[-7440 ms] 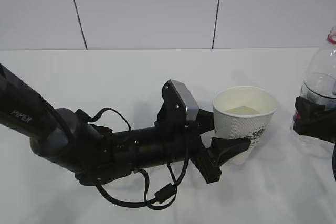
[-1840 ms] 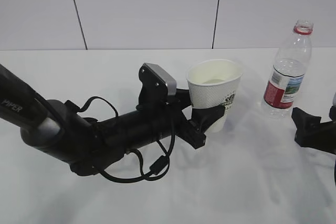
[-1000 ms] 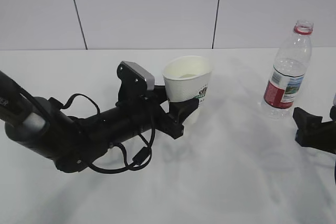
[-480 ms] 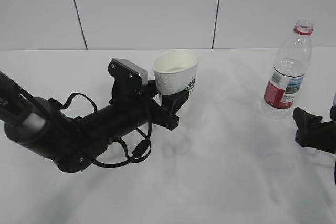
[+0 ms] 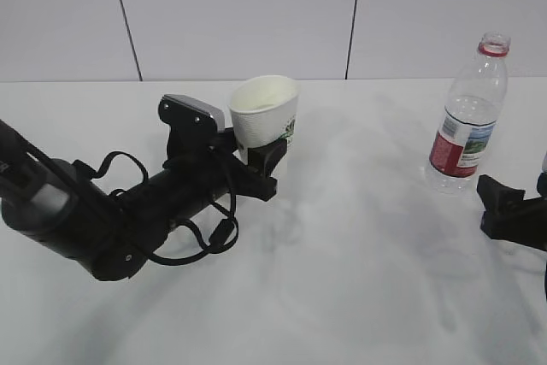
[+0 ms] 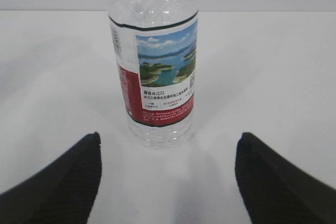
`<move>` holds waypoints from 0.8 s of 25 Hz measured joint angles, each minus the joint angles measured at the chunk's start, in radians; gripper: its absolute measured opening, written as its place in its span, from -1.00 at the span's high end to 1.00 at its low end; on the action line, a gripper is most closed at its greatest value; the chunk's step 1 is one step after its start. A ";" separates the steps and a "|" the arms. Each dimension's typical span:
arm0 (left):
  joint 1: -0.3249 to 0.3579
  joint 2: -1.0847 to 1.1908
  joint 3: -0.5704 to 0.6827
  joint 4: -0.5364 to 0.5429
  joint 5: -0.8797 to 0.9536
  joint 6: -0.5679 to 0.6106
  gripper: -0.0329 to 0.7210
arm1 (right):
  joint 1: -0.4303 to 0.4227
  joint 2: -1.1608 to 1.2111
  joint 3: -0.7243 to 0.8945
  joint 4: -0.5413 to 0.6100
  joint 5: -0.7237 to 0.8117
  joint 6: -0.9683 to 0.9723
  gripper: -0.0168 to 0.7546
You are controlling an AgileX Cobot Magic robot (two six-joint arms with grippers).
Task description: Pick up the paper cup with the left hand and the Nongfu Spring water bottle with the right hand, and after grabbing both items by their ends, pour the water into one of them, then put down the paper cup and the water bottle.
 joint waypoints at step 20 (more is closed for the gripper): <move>0.161 0.000 0.034 -0.023 0.000 0.022 -0.33 | 0.000 0.000 0.000 0.018 0.000 -0.002 -0.58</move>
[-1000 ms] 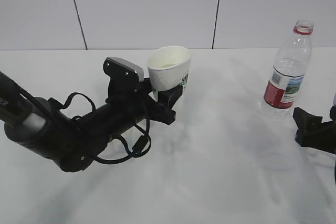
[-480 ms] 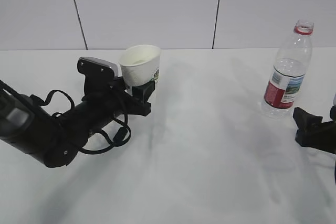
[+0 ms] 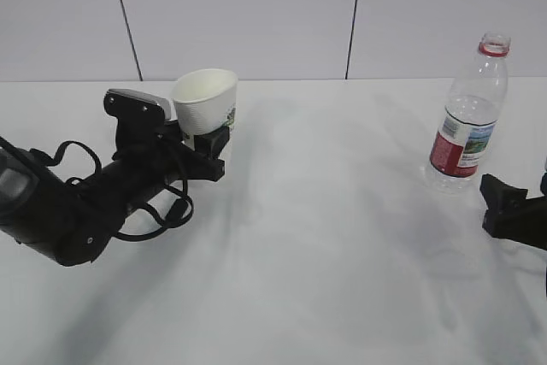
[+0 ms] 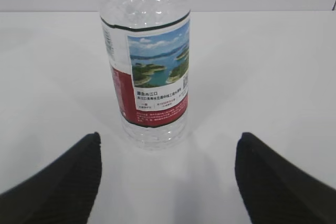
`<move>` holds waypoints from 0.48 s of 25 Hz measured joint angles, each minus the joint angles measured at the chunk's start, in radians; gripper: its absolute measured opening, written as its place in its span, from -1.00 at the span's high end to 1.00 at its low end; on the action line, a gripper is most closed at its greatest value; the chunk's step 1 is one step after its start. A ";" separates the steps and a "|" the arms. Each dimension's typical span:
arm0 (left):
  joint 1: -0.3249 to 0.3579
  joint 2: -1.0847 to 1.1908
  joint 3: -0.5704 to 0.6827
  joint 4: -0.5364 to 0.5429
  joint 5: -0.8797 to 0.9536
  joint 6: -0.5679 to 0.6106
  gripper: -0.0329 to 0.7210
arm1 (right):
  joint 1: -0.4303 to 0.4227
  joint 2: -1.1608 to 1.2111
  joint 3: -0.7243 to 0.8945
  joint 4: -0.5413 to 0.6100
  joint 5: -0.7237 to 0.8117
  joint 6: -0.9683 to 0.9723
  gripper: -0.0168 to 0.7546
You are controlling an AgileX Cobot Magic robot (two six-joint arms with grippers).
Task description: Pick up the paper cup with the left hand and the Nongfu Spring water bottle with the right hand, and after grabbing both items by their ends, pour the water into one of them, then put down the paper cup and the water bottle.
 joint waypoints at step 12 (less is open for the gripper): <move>0.106 -0.002 0.017 -0.014 0.000 0.004 -0.33 | 0.000 0.000 0.000 0.000 0.000 0.000 -0.58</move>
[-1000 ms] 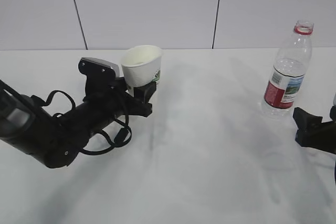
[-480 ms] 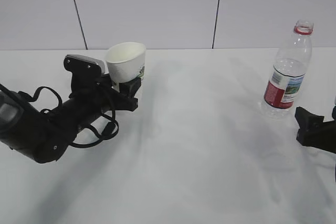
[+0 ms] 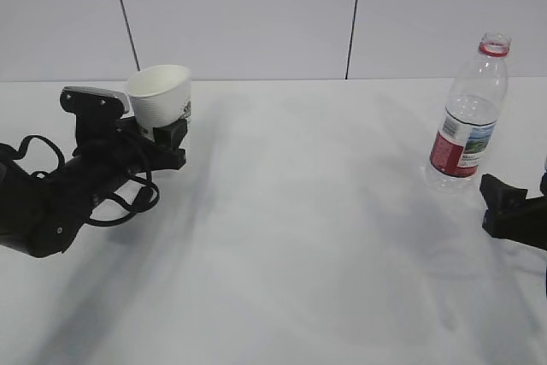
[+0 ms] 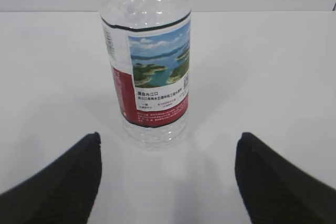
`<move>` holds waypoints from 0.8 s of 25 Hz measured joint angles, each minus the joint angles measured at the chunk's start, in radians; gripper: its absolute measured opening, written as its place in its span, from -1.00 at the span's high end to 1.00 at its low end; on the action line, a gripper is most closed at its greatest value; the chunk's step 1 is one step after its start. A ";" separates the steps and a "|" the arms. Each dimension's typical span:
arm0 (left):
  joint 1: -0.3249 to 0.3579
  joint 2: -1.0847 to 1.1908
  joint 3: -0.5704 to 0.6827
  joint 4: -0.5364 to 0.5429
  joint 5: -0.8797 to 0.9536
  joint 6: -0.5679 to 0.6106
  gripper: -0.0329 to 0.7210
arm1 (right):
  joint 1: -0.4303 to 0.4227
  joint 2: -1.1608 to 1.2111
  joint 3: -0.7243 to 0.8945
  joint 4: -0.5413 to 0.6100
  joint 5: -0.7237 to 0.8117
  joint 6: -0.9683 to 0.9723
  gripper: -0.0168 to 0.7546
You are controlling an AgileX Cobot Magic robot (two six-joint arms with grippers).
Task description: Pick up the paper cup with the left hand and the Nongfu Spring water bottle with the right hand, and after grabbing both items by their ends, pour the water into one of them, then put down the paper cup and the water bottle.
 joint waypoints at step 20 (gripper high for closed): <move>0.025 0.000 0.005 -0.052 0.000 0.016 -0.33 | 0.000 0.000 0.000 0.000 0.000 0.000 -0.58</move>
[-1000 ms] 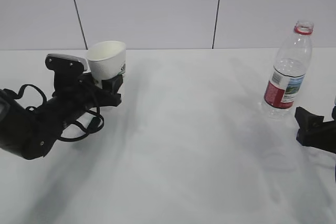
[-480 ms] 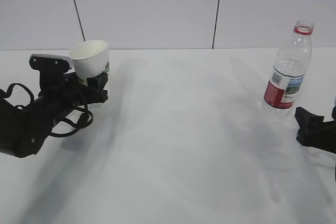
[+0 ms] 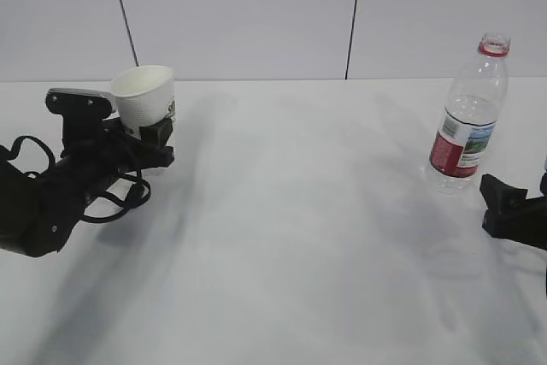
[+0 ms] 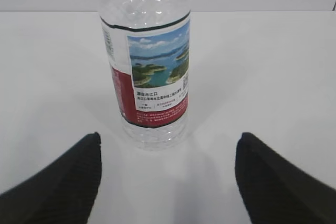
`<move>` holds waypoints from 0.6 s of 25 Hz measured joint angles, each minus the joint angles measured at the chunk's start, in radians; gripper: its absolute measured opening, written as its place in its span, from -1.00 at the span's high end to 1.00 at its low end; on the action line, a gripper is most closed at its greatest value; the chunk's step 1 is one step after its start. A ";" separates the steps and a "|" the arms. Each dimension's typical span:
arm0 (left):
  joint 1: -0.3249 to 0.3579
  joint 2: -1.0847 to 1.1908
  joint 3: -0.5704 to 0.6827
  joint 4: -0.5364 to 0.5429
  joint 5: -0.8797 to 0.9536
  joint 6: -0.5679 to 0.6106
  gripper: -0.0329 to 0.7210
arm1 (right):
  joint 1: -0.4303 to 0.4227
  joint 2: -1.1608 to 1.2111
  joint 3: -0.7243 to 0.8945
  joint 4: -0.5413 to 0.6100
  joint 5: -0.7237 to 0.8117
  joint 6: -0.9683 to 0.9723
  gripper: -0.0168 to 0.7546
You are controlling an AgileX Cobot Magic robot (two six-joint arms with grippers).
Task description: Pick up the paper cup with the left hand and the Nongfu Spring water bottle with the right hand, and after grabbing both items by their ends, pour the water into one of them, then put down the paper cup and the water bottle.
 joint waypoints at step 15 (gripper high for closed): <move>0.000 0.058 -0.091 -0.017 0.000 0.002 -0.33 | 0.000 0.000 0.000 0.000 0.000 -0.002 -0.58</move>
